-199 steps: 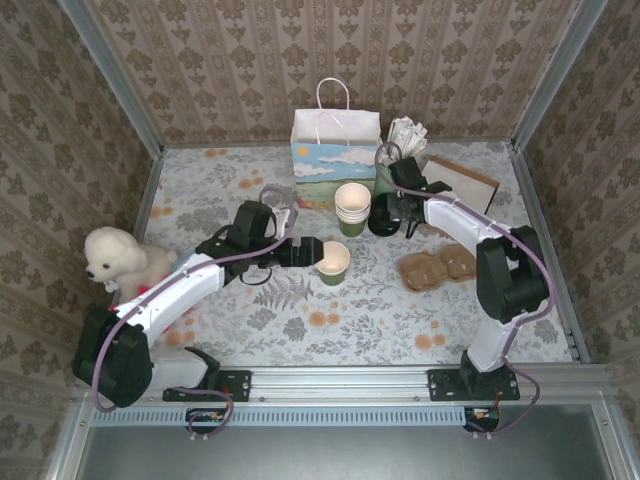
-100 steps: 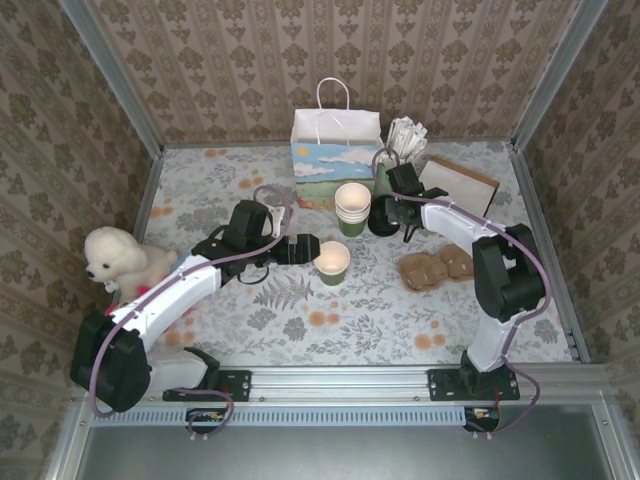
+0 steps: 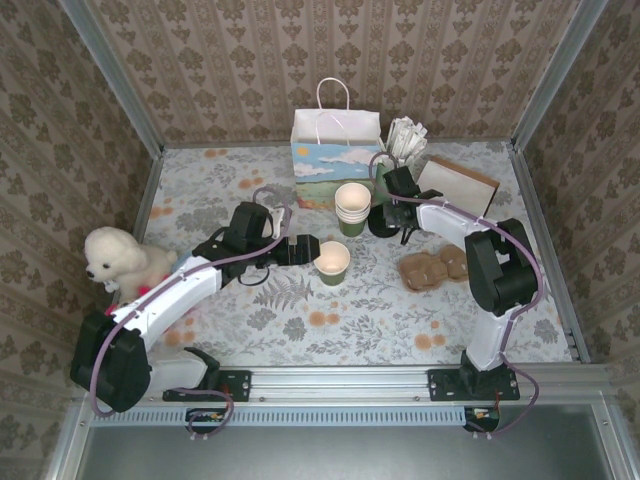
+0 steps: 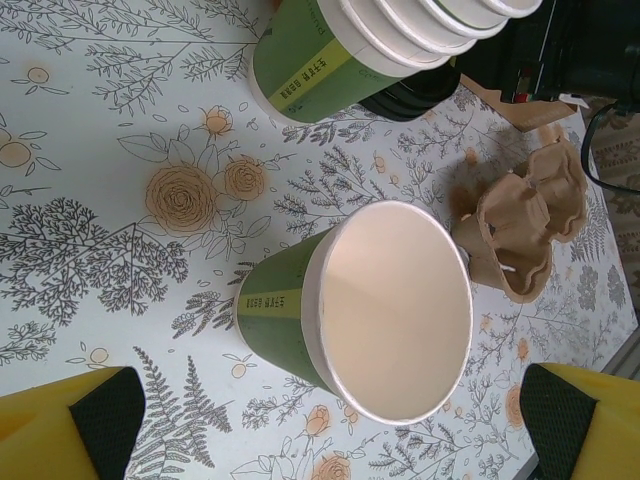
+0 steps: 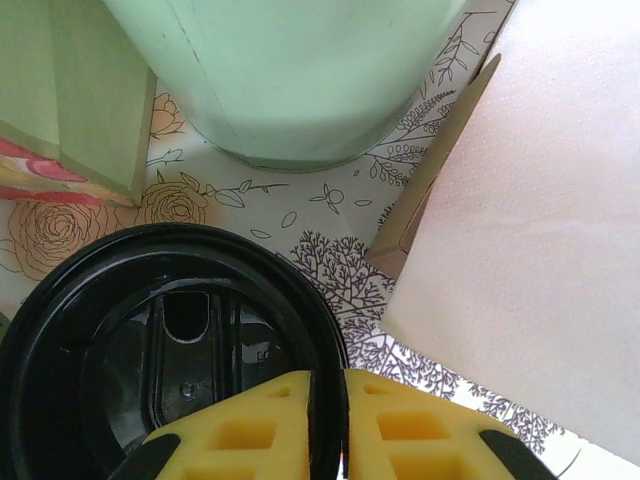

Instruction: Pack the takeout coffee

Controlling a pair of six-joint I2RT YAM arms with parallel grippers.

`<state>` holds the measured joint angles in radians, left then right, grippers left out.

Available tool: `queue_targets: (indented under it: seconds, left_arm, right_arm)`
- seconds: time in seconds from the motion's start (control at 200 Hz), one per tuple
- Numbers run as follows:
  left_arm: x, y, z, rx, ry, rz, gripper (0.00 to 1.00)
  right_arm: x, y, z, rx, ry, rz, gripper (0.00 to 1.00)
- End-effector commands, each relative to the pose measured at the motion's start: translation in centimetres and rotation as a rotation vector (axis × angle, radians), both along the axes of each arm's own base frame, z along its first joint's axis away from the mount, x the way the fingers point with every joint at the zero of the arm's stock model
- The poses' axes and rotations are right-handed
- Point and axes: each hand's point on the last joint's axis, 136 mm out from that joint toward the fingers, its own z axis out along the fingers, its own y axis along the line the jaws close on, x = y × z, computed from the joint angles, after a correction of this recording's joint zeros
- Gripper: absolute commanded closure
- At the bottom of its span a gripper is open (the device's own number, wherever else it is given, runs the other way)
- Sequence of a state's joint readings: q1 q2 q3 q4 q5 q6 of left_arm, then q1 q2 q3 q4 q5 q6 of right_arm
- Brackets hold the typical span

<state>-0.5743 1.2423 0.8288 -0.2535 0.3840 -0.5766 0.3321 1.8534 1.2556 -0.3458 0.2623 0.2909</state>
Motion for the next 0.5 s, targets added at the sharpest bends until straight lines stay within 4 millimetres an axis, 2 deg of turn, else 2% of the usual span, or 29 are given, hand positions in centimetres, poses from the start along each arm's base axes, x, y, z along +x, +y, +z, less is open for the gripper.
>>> queue_targets:
  seconds: [0.0,0.125,0.345,0.495]
  left_arm:
    - [0.2,0.3,-0.4,-0.006,0.015,0.023,0.00]
    - [0.1,0.3,-0.5,-0.005,0.016,0.026,0.00]
    - [0.3,0.5,0.3,0.005,-0.023,0.019,0.00]
    - [0.4,0.4,0.5,0.013,-0.032,0.008,0.00]
  right_arm:
    - [0.6,0.4,0.4,-0.004,-0.011,0.007,0.87]
    - [0.6,0.4,1.0,-0.006,-0.022,0.009,0.90]
    - [0.4,0.2,3.6,-0.012,-0.115,0.035,0.94]
    - [0.3,0.5,3.4,0.000,-0.106,0.063,0.81]
